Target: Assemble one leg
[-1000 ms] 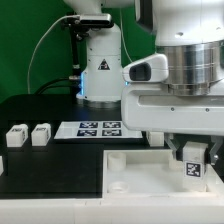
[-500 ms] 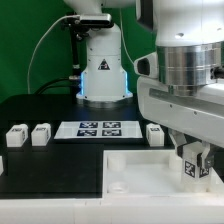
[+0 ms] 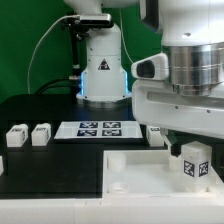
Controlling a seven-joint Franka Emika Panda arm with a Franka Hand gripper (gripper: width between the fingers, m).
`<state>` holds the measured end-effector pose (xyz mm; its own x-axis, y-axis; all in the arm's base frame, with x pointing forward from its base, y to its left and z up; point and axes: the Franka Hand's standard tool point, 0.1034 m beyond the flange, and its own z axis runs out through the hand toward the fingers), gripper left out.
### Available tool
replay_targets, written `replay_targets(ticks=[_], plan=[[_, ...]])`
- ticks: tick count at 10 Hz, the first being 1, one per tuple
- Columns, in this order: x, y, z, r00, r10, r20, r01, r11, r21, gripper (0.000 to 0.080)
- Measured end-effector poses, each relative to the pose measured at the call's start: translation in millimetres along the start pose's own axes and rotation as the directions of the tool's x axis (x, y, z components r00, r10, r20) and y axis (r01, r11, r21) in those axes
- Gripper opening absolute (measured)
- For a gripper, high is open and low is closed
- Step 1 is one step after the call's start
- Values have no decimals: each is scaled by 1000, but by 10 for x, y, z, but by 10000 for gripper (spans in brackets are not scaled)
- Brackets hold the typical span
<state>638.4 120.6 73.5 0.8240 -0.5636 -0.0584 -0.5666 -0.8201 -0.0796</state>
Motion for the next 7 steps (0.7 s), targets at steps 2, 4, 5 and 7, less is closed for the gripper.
replay_targets(ticks=[2, 4, 5, 7], plan=[[-8, -17, -6, 961, -276, 1, 276, 961, 1, 648], [5, -3, -8, 853, -522, 0, 522, 853, -3, 649], [29, 23, -12, 770, -638, 2, 638, 770, -11, 649], [62, 61, -15, 620, -784, 7, 784, 620, -18, 649]])
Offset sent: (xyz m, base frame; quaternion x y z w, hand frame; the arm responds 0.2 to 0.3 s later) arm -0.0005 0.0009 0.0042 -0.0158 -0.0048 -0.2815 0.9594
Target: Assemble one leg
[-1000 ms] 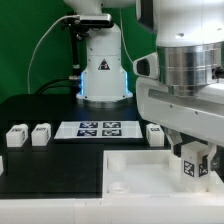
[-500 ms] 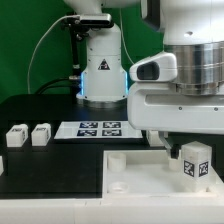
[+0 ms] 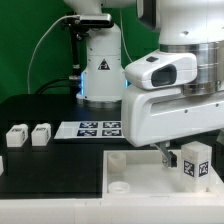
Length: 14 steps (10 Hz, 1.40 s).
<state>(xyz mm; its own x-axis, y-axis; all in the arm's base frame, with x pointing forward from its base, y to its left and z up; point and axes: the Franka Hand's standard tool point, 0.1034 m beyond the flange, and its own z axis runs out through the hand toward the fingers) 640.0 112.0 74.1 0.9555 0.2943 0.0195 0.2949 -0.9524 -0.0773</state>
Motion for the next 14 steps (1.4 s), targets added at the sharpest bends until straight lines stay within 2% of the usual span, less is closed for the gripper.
replay_targets(ticks=[3, 5, 6, 7, 9, 10, 12, 14], plan=[[-2, -1, 4, 1000, 2, 0, -2, 1000, 0, 649], [-3, -1, 4, 1000, 2, 0, -2, 1000, 0, 383], [-1, 1, 3, 1000, 2, -1, -2, 1000, 0, 383], [0, 2, 3, 1000, 22, -1, -22, 1000, 0, 291], [6, 9, 3, 997, 75, -6, -75, 997, -1, 291], [13, 23, 5, 973, 230, -16, -230, 973, 0, 291], [14, 21, 5, 883, 468, -17, -468, 884, 0, 291], [-14, 110, 2, 749, 663, -14, -663, 749, -7, 294]])
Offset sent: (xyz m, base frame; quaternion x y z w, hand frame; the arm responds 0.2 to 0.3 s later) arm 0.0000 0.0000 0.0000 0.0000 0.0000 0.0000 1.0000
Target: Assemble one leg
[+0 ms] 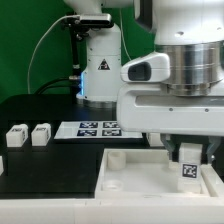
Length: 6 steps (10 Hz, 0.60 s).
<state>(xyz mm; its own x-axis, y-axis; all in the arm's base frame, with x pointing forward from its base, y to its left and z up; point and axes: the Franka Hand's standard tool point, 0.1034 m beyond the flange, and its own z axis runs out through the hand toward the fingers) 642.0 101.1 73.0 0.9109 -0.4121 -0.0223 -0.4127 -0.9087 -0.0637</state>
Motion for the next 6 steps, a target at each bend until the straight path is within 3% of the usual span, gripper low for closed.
replay_targets(ticks=[4, 6], plan=[[48, 142, -10, 920, 392, -23, -393, 919, -32, 312], [69, 220, -19, 874, 482, -50, -485, 874, -46, 317]])
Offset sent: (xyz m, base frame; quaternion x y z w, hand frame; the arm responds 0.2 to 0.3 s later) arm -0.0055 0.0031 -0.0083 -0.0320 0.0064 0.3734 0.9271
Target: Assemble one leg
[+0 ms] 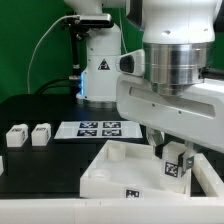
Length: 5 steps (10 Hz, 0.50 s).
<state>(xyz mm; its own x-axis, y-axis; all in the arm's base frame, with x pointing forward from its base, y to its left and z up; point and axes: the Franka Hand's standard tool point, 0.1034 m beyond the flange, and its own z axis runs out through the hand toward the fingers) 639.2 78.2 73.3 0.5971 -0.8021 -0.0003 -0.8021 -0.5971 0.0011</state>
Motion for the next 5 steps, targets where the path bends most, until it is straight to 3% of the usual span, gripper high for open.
replay_targets(ticks=[3, 4, 5], plan=[[8, 6, 1, 1000, -3, -11, 3, 1000, -6, 320], [7, 6, 1, 1000, -3, -11, 3, 1000, -6, 504], [7, 6, 2, 1000, -3, -11, 3, 1000, -6, 603]])
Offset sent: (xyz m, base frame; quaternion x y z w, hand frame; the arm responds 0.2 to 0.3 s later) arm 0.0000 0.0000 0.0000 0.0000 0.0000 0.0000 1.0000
